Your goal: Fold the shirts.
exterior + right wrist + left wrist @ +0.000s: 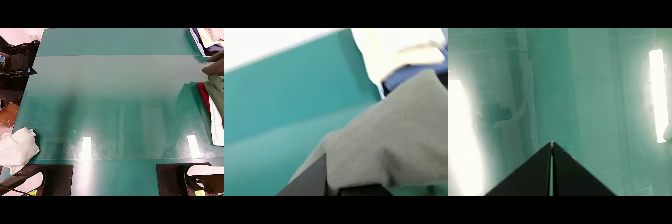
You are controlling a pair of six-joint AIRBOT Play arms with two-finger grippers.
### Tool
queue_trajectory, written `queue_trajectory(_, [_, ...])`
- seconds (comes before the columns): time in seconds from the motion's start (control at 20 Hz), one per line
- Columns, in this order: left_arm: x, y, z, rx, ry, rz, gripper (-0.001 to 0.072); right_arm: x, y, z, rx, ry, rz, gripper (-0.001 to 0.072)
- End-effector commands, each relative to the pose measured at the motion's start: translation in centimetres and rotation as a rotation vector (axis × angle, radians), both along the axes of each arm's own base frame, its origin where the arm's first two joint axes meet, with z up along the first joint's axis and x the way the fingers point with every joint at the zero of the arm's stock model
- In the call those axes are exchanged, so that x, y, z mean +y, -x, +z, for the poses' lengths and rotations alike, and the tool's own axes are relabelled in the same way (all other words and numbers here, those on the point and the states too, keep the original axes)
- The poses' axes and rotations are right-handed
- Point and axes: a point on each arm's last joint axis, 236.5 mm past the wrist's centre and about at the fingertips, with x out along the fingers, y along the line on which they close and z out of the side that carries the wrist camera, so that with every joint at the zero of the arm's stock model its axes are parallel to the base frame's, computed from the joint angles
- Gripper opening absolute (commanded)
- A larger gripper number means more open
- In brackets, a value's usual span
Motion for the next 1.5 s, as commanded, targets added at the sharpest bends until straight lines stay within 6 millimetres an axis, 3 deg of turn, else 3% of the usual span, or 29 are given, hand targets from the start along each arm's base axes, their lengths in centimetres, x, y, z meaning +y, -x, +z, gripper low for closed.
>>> queue_trajectory(0.0, [0.0,0.0,0.0,-0.001,-0.002,-0.001,0.003,-1.7,4.8,-3.4,0.201,0.019,-0.126,0.0015])
queue_trajectory(0.25, [0.0,0.2,-0.1,-0.004,-0.019,-0.031,0.003,-3.6,13.8,-8.5,0.483,-0.039,-0.348,0.0018])
queue_trajectory(0.45, [0.0,0.2,-0.1,-0.005,-0.019,-0.032,0.003,-3.1,20.7,-13.2,0.703,-0.166,-0.426,0.0028])
queue_trajectory(0.5, [0.0,0.2,-0.1,-0.005,-0.019,-0.032,0.003,-2.9,22.1,-14.2,0.738,-0.204,-0.439,0.0202])
queue_trajectory(0.55, [0.0,0.2,-0.1,-0.005,-0.019,-0.032,0.0031,-2.7,23.2,-15.0,0.763,-0.234,-0.449,0.0462])
queue_trajectory(0.6, [0.0,0.1,-0.1,-0.007,-0.019,-0.031,0.0031,-2.6,24.2,-15.7,0.785,-0.265,-0.46,0.0576])
queue_trajectory(0.7, [0.1,-0.3,0.2,-0.028,-0.017,-0.022,0.0031,-2.4,25.6,-16.1,0.794,-0.304,-0.485,0.0573])
queue_trajectory(0.8, [0.1,-0.3,0.2,-0.028,-0.017,-0.022,0.003,-2.0,24.8,-14.9,0.725,-0.313,-0.496,0.0571])
queue_trajectory(0.9, [0.1,-0.4,0.3,-0.029,-0.015,-0.019,0.003,0.0,20.9,-12.3,0.563,-0.332,-0.415,0.0571])
queue_trajectory(1.05, [0.1,-0.4,0.3,-0.03,-0.015,-0.018,0.003,6.4,14.5,-7.3,0.35,-0.358,-0.207,0.0571])
queue_trajectory(1.15, [0.1,-0.4,0.3,-0.03,-0.015,-0.019,0.003,11.4,12.0,-5.0,0.286,-0.34,-0.069,0.057])
queue_trajectory(1.2, [0.1,-0.4,0.3,-0.03,-0.015,-0.019,0.003,14.1,11.2,-4.3,0.279,-0.314,-0.001,0.0496])
queue_trajectory(1.3, [0.1,-0.4,0.3,-0.03,-0.015,-0.019,0.003,19.5,10.4,-3.3,0.278,-0.275,0.137,0.0019])
queue_trajectory(1.45, [0.1,-0.4,0.3,-0.03,-0.015,-0.019,0.003,26.4,10.1,-2.6,0.284,-0.235,0.322,0.0018])
